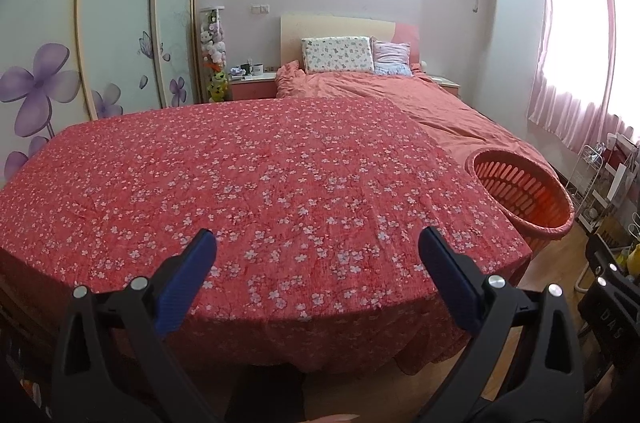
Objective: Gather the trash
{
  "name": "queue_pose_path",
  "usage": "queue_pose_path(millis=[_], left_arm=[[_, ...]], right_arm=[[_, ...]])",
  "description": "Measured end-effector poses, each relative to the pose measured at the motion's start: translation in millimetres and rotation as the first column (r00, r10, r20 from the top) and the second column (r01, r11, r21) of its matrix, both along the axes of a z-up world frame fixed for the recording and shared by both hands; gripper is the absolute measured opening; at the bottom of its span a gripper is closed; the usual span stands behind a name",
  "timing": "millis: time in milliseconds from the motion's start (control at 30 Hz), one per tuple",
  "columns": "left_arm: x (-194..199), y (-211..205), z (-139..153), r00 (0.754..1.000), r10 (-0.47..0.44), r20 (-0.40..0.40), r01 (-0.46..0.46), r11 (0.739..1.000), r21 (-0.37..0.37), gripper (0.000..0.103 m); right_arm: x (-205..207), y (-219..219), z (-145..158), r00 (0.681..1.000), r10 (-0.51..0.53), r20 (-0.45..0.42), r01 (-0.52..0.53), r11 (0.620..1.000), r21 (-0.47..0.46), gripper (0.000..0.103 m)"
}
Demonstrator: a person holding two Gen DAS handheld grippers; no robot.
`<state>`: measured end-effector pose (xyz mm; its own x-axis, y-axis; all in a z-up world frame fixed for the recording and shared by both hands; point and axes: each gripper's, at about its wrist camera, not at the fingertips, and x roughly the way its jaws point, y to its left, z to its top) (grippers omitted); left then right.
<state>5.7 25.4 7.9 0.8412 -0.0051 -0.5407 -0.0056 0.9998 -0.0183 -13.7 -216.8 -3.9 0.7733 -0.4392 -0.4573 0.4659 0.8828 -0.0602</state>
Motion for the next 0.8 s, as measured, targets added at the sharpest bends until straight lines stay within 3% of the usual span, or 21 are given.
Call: queue_pose_path(millis=[800], left_arm=[[-0.1, -0.5, -2.9, 1.0, -0.002, -0.014, 0.001, 1.0, -0.003, 0.099]], right_arm=[[3.9, -1.1, -7.2, 1.0, 0.007, -0.022, -0.007, 1.0, 0.015, 0.101]])
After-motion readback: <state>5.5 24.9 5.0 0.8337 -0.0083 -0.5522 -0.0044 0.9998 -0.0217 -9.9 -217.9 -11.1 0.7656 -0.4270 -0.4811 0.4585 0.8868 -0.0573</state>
